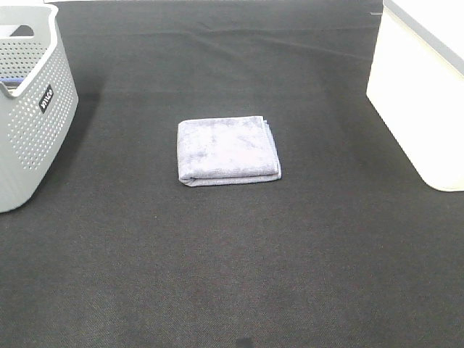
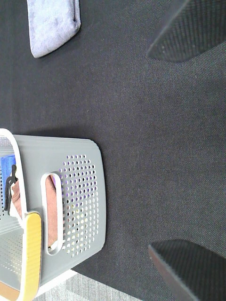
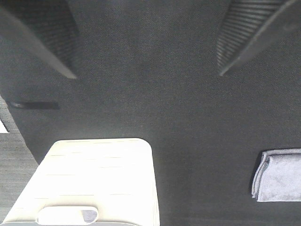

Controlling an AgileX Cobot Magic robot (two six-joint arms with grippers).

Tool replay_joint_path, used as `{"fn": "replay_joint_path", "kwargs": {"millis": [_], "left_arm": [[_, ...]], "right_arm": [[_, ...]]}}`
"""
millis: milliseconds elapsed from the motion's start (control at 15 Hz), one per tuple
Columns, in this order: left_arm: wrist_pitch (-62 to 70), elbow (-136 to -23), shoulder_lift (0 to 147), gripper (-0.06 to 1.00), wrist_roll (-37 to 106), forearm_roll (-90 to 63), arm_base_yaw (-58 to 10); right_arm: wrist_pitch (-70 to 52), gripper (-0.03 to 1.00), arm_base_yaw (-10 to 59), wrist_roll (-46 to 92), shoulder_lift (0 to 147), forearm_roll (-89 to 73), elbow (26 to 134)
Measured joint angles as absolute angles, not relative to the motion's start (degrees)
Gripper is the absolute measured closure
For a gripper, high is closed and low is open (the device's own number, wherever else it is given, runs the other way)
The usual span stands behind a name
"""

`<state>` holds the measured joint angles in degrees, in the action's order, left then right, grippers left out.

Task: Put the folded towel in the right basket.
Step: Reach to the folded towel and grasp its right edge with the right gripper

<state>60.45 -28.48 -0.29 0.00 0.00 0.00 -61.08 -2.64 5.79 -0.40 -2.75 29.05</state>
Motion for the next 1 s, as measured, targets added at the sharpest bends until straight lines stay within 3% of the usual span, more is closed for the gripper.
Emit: {"fn": "replay_joint_path", "kwargs": {"millis": [1000], "left_arm": [[60.45, -28.48, -0.29, -0.03, 0.0, 0.0, 0.0]], "right_arm": [[-61.08, 0.22, -2.64, 5.79, -0.4, -2.75, 29.05]]}}
